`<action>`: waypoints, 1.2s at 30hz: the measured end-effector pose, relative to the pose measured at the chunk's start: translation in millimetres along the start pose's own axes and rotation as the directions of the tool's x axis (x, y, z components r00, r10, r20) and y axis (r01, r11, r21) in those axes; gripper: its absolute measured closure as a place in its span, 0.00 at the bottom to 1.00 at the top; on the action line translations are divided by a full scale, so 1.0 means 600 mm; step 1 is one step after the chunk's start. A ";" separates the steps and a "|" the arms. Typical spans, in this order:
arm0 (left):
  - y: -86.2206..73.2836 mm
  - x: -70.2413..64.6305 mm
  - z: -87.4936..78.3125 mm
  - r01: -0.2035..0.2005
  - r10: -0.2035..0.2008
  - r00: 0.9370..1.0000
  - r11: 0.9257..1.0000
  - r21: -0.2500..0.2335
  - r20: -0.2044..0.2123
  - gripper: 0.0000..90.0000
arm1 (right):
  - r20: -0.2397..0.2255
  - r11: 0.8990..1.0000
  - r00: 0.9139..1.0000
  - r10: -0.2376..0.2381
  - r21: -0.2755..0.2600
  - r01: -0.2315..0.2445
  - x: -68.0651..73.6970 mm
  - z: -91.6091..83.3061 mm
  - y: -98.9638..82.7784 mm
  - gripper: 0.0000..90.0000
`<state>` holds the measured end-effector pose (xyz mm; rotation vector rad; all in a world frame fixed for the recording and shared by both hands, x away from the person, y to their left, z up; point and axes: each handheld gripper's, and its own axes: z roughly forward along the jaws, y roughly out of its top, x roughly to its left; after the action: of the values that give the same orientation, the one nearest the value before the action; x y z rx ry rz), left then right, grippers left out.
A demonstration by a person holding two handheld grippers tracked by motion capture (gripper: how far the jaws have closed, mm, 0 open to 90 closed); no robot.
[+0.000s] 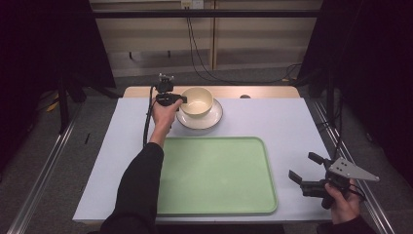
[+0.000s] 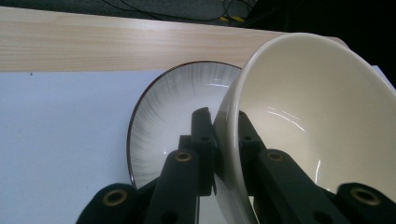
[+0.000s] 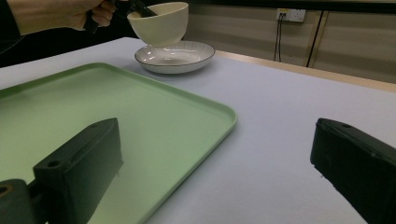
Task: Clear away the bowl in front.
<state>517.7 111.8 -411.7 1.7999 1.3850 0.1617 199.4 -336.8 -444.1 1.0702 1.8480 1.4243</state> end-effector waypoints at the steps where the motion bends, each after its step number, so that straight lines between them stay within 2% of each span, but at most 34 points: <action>1: -0.001 0.001 -0.004 -0.003 0.003 1.000 1.000 0.005 0.007 0.92 | -0.003 1.000 1.000 0.002 0.001 -0.002 0.000 -0.001 0.000 0.02; 5: -0.002 -0.001 -0.014 0.003 -0.003 1.000 1.000 -0.006 0.015 0.92 | 0.001 1.000 1.000 -0.009 -0.003 0.009 -0.001 -0.001 0.000 0.02; 8: -0.003 0.001 -0.026 -0.015 0.015 1.000 1.000 -0.008 0.024 0.92 | 0.003 1.000 1.000 -0.010 -0.004 0.010 -0.001 -0.001 0.000 0.02; 9: -0.004 0.002 -0.028 -0.006 0.007 1.000 1.000 -0.013 0.025 0.92 | 0.003 1.000 1.000 -0.010 -0.004 0.010 -0.002 -0.001 0.000 0.02; 13: -0.008 0.003 -0.042 -0.017 0.018 1.000 1.000 -0.012 0.019 0.92 | 0.000 1.000 1.000 -0.010 -0.002 0.010 -0.002 -0.001 0.000 0.02; 16: -0.010 0.002 -0.051 -0.010 0.011 0.999 1.000 -0.022 0.035 0.92 | 0.000 1.000 1.000 -0.004 -0.003 0.004 -0.001 -0.002 0.000 0.02; 18: -0.011 0.000 -0.056 -0.023 0.024 0.999 1.000 -0.020 0.034 0.92 | 0.001 1.000 1.000 -0.001 -0.003 0.001 -0.002 -0.002 0.000 0.02; 19: -0.011 -0.002 -0.058 -0.032 0.033 0.999 0.999 -0.022 0.034 0.92 | 0.001 1.000 1.000 -0.004 -0.002 0.004 -0.002 -0.002 0.000 0.02; 21: -0.012 -0.006 -0.060 -0.024 0.025 0.999 0.999 -0.030 0.040 0.92 | 0.001 1.000 1.000 -0.007 -0.003 0.007 -0.002 -0.002 0.000 0.02; 23: -0.012 -0.009 -0.063 -0.041 0.042 0.998 0.999 -0.019 0.051 0.92 | -0.002 1.000 1.000 0.002 -0.004 -0.002 -0.002 -0.002 0.000 0.02; 30: -0.017 -0.029 -0.062 -0.055 0.056 0.995 0.998 -0.014 0.079 0.92 | 0.002 1.000 1.000 0.001 -0.003 -0.001 -0.002 -0.002 0.000 0.02; 31: -0.017 -0.033 -0.062 -0.071 0.071 0.994 0.997 -0.006 0.085 0.92 | 0.001 1.000 1.000 0.001 -0.003 -0.001 -0.002 -0.002 0.000 0.02; 36: -0.020 -0.046 -0.061 -0.089 0.088 0.991 0.996 0.004 0.105 0.92 | 0.000 1.000 1.000 0.001 -0.004 -0.001 -0.002 -0.002 0.000 0.02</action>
<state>478.0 108.1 -386.1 1.8517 1.2351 0.1066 199.3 -338.5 -443.8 1.0699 1.8438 1.4276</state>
